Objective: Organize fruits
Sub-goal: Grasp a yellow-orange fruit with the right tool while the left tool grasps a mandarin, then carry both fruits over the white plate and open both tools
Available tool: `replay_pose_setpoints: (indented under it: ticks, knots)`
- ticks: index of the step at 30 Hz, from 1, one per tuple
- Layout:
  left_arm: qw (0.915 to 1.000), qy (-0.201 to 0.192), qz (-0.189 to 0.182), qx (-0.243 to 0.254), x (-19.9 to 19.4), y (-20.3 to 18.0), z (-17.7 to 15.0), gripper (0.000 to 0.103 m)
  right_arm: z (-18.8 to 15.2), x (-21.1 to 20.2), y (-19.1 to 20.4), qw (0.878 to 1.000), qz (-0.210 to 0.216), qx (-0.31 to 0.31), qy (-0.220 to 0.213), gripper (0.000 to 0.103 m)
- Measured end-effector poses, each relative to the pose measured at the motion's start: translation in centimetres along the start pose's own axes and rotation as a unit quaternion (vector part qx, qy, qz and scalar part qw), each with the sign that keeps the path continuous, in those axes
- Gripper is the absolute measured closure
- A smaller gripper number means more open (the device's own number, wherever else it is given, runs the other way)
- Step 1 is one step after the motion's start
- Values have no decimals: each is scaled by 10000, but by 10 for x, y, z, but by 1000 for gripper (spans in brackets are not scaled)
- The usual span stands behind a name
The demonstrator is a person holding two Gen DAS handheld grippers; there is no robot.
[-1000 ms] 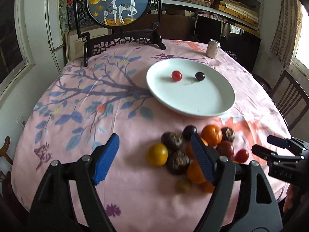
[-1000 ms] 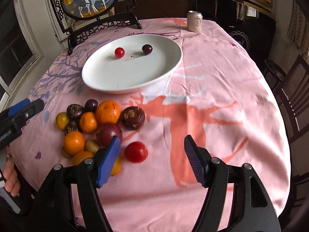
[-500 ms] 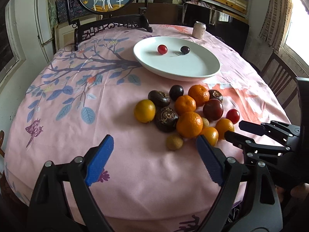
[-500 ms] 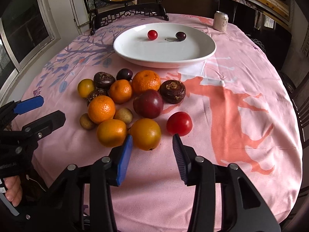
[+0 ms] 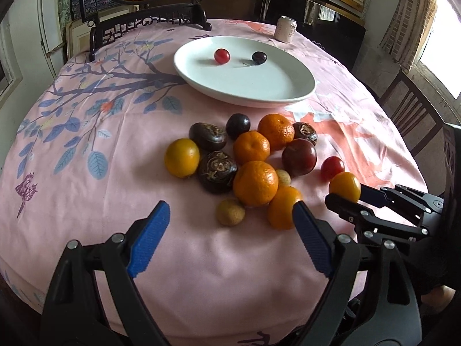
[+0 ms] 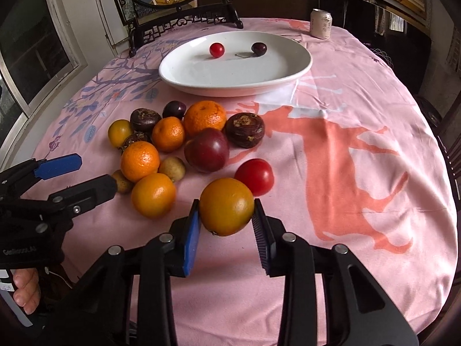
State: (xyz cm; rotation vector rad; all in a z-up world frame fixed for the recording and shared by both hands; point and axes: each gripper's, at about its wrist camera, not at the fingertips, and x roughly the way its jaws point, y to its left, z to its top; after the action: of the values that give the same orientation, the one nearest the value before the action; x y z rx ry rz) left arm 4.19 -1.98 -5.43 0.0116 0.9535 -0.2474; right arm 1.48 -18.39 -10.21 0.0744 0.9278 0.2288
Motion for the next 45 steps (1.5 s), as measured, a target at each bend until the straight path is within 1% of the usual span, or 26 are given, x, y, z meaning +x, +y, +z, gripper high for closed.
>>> replay_pose_setpoints:
  ticks: [2,3,4,6,9,10,11,12,13,14,15,18,19,23,31,37,41,43,45]
  knots:
    - [10000,59,4,63,7,-8,5,23,-2,-2,-4,10000,3,38,2,67]
    - [9999,118,-20,62,11,-10,7,29,-4,-2,-6,10000,15,48,5,67]
    - [9998,179,-25,42,15,-11,9,33,-5,-3,-7,10000,28,47,6,67]
    - [9996,225,-141,-50,19,-10,12,33,-6,-4,-9,9999,84,55,10,67]
    - [9996,254,-122,-55,24,-12,17,34,-7,-4,-11,9999,134,77,-7,67]
    - [9993,301,-211,-76,27,-12,18,34,-7,-4,-12,9998,165,89,-4,67]
    - [9987,354,-351,-128,29,-12,19,37,-8,-4,-12,9997,200,107,5,67]
    - [9978,377,-525,-177,29,-12,19,47,-8,-4,-13,9997,225,127,9,67]
    - [9978,363,-531,-169,28,-12,19,53,-8,-4,-13,9996,234,135,6,67]
    - [9985,297,-438,-105,26,-14,19,56,-8,-5,-13,9996,230,138,-1,67]
    - [9992,277,-276,-28,27,-15,19,64,-8,-6,-13,9996,229,145,-15,67]
    - [9981,323,-462,-227,31,-6,18,64,-9,-9,-13,9996,250,152,-55,67]
    - [9981,326,-460,-238,32,-4,18,64,-9,-10,-12,9996,254,143,-61,67]
    - [9995,221,-214,-95,25,-8,15,66,-8,-12,-9,9996,257,122,-80,67]
    - [9996,-218,-150,-7,-8,-4,15,66,0,-17,-2,9995,245,61,-162,67]
    - [9993,-306,-198,-76,-18,3,25,66,16,-19,1,9994,257,-22,-233,67]
    - [9993,-319,-179,-83,-19,8,43,66,37,-19,4,9991,256,-218,-261,67]
    - [9991,-402,-103,-29,-20,10,63,66,57,-18,4,9985,300,-345,-289,67]
    - [9988,-481,33,-32,-18,13,92,66,83,-16,4,9979,316,-451,-345,67]
